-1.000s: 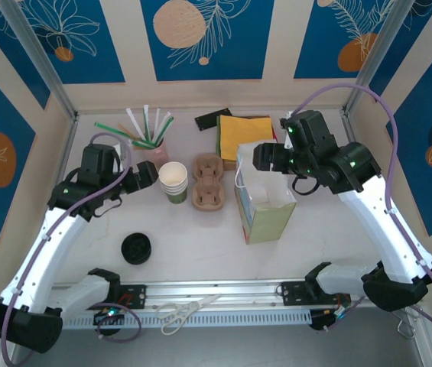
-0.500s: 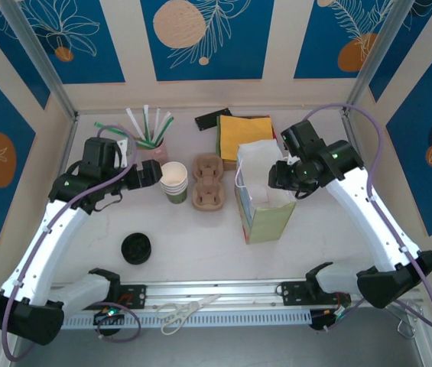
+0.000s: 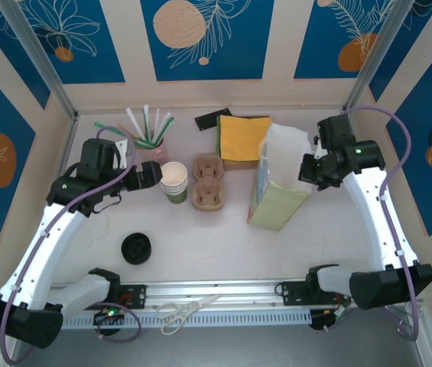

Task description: Pack the takeout coffee

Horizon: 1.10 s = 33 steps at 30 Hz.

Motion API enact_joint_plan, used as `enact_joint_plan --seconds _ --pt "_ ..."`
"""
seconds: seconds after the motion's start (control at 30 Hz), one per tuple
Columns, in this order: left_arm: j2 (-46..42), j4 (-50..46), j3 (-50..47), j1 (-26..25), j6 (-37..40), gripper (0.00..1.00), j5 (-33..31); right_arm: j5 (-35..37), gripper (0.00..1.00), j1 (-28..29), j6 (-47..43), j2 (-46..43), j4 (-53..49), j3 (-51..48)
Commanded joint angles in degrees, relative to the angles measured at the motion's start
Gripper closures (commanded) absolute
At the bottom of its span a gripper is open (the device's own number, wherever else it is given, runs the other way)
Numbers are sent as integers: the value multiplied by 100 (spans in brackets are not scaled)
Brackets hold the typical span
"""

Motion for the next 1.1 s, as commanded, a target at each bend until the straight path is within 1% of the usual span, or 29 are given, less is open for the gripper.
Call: enact_joint_plan --seconds 0.0,0.13,0.23,0.47,0.67,0.87,0.93,0.97,1.07 --pt "-99 -22 -74 -70 189 0 49 -98 100 -351 -436 -145 -95 163" --pt "-83 15 -95 -70 199 0 67 183 100 -637 -556 -141 -52 286" --pt "-24 66 -127 -74 196 0 119 197 100 -827 -576 -66 164 334" --pt "148 136 -57 -78 231 0 133 -553 100 -1293 -757 406 1061 508" --pt "202 154 -58 -88 210 0 96 -1089 100 -1541 -800 1373 1362 1293" --pt "224 121 -26 -94 170 0 19 -1776 100 -1992 -608 2784 1040 2612" --pt "215 97 -26 -101 161 0 -21 -1813 100 -2096 -561 3146 900 2916" --pt "210 85 -30 -103 157 0 -49 -1820 99 -2132 -549 3264 858 3009" --pt "171 58 -47 -114 118 0 -104 -1831 70 -2181 -490 3408 837 3095"
